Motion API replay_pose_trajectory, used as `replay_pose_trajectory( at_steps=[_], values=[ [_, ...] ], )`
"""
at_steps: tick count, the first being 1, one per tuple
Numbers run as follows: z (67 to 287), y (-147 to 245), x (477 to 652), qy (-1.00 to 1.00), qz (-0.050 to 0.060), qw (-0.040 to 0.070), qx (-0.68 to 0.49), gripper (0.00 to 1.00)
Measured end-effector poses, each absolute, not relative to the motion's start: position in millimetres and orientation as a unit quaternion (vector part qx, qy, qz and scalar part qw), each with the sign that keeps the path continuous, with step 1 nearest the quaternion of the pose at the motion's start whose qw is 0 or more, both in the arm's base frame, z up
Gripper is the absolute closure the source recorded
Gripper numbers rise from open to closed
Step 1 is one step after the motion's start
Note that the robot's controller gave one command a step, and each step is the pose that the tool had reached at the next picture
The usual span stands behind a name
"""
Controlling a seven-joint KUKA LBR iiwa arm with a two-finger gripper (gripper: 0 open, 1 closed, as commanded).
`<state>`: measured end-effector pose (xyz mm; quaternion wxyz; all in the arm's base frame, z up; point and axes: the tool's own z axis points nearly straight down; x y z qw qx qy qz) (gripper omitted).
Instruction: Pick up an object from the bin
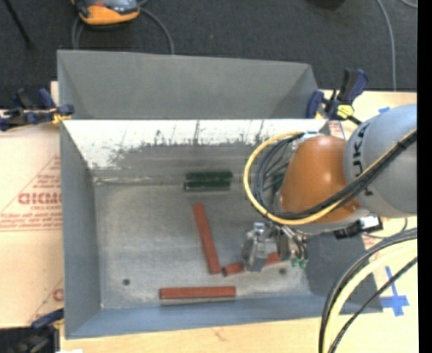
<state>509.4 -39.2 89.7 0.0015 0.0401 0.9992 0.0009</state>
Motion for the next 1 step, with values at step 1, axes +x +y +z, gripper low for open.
replay_pose_trajectory(
  at_steps=[1],
  values=[
    [89.7, -39.2, 509.4, 0.999, 0.001, 0.001, 0.041, 0.0]
  ],
)
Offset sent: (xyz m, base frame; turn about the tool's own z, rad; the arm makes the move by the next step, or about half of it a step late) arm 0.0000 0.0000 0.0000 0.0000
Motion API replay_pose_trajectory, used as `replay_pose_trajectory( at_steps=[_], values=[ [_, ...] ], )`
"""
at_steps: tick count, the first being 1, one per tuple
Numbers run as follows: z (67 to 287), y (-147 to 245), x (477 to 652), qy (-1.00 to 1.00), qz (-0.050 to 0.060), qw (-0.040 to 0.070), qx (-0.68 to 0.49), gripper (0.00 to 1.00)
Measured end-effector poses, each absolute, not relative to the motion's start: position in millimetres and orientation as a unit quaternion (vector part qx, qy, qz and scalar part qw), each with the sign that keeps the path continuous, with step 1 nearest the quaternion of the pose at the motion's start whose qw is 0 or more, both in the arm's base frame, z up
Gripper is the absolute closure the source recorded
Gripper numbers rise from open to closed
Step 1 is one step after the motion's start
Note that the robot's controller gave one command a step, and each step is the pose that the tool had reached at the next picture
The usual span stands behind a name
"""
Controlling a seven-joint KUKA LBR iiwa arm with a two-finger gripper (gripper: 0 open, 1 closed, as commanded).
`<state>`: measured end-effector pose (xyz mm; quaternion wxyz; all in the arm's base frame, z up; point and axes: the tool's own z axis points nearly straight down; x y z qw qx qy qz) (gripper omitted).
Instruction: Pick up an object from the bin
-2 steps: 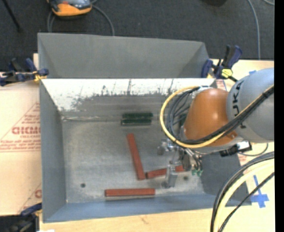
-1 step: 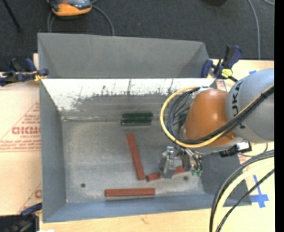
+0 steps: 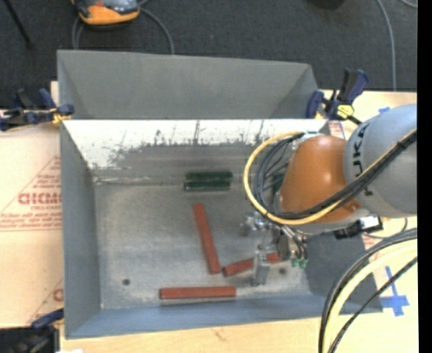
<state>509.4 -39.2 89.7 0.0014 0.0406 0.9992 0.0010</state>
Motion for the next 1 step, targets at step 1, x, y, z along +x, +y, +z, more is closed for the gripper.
replay_pose_trajectory(
  at_steps=[1],
  values=[
    [89.7, -39.3, 509.4, 0.999, 0.001, 0.001, 0.041, 1.0]
  ],
)
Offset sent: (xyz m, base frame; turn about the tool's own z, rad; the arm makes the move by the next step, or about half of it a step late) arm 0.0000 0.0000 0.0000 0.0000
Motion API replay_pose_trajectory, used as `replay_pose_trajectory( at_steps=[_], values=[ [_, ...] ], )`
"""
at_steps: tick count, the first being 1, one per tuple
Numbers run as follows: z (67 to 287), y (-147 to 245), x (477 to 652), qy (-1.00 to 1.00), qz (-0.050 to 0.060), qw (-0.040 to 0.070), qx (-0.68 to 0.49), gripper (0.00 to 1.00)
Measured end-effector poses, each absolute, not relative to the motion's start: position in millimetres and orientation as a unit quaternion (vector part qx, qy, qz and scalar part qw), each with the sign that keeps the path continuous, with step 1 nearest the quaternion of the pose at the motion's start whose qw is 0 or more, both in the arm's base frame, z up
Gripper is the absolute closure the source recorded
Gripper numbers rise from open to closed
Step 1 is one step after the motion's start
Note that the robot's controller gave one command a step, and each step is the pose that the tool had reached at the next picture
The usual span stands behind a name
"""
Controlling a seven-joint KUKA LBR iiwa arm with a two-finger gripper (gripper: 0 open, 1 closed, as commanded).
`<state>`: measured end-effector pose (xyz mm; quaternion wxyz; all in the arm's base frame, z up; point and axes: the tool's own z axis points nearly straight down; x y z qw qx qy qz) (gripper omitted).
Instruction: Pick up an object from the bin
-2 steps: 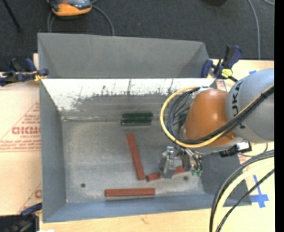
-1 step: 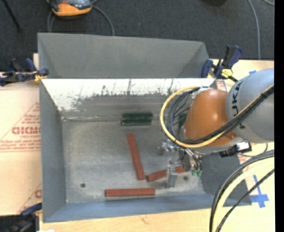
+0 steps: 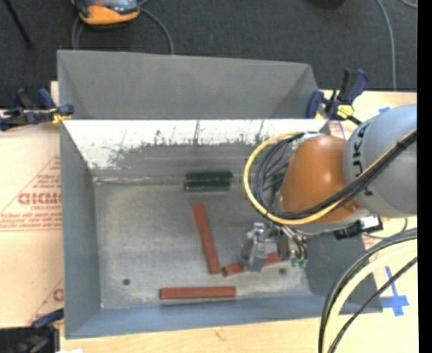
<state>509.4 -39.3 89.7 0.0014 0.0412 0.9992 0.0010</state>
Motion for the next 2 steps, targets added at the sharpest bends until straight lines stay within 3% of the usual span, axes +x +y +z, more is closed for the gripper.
replay_pose_trajectory(
  at_steps=[1, 2],
  values=[
    [89.7, -39.3, 509.4, 0.999, 0.001, 0.001, 0.042, 0.0],
    [89.7, -39.4, 509.4, 0.999, 0.001, 0.001, 0.042, 1.0]
  ],
)
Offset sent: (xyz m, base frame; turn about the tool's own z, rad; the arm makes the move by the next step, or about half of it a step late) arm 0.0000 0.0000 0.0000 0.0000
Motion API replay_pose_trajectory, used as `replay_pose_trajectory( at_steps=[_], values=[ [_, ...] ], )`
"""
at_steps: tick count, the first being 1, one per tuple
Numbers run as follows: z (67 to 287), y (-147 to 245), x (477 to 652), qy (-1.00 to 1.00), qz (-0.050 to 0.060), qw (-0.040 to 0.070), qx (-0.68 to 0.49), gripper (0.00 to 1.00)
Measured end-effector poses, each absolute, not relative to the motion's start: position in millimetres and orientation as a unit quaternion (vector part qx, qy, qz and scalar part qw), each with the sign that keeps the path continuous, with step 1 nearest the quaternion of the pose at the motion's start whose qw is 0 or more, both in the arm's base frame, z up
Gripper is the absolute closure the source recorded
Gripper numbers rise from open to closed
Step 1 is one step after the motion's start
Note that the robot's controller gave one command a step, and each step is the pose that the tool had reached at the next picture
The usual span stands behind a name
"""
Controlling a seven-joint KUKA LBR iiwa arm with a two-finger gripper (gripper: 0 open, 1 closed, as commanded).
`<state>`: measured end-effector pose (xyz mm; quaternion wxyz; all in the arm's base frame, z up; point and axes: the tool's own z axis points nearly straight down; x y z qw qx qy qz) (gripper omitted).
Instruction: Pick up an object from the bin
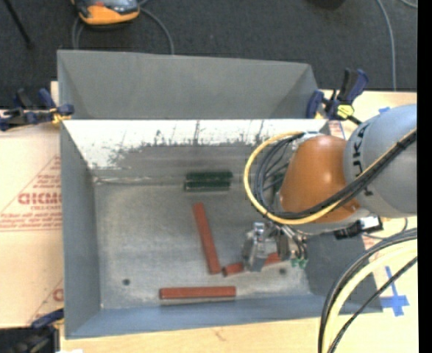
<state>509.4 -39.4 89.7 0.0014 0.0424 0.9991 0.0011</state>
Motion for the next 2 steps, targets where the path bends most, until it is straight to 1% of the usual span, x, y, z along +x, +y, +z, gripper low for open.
replay_pose_trajectory(
  at_steps=[1, 2],
  values=[
    [89.7, -39.4, 509.4, 0.999, 0.001, 0.001, 0.043, 0.0],
    [89.7, -39.4, 509.4, 0.999, 0.001, 0.001, 0.043, 0.0]
  ],
)
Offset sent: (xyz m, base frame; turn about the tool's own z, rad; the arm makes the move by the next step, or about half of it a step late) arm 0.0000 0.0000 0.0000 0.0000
